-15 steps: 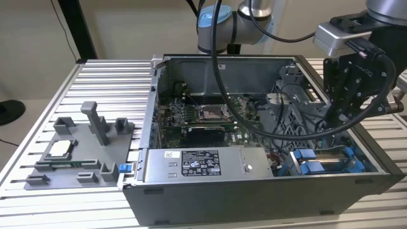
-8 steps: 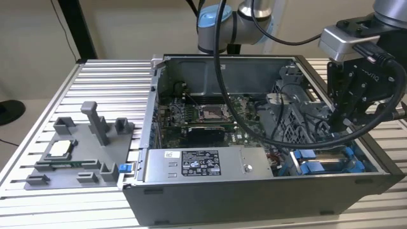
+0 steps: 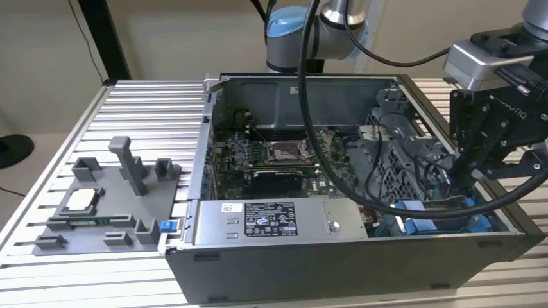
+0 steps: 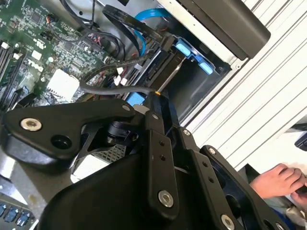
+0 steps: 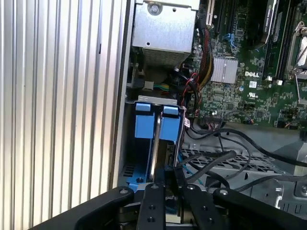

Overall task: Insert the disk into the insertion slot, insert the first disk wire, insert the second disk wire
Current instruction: 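Insert the first disk wire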

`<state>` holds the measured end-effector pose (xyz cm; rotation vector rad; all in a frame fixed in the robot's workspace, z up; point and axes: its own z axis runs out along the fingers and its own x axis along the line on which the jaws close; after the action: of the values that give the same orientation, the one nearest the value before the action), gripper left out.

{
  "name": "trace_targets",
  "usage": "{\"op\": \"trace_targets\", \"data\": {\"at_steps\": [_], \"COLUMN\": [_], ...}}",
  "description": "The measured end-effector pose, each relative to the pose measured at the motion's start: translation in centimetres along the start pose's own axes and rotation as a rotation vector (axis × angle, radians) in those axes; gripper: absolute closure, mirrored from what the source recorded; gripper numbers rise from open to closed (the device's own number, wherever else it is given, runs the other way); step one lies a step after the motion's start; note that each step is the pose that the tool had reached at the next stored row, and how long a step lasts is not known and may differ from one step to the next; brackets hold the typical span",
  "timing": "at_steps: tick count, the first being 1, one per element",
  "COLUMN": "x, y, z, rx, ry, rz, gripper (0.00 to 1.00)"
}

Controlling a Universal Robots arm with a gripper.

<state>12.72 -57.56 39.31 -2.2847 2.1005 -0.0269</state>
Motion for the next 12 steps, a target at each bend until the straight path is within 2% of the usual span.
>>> {"op": "trace_targets", "data": {"at_steps": [8,12], "x": [1.03,1.14], "y": [-0.50,-0.56], "z": [0.03,0.03], "rx": [-0.0258,-0.0288], "ry": [-0.0021,-0.0023], "rz": [0.001,0.002], "gripper": [1.00,1.00]}}
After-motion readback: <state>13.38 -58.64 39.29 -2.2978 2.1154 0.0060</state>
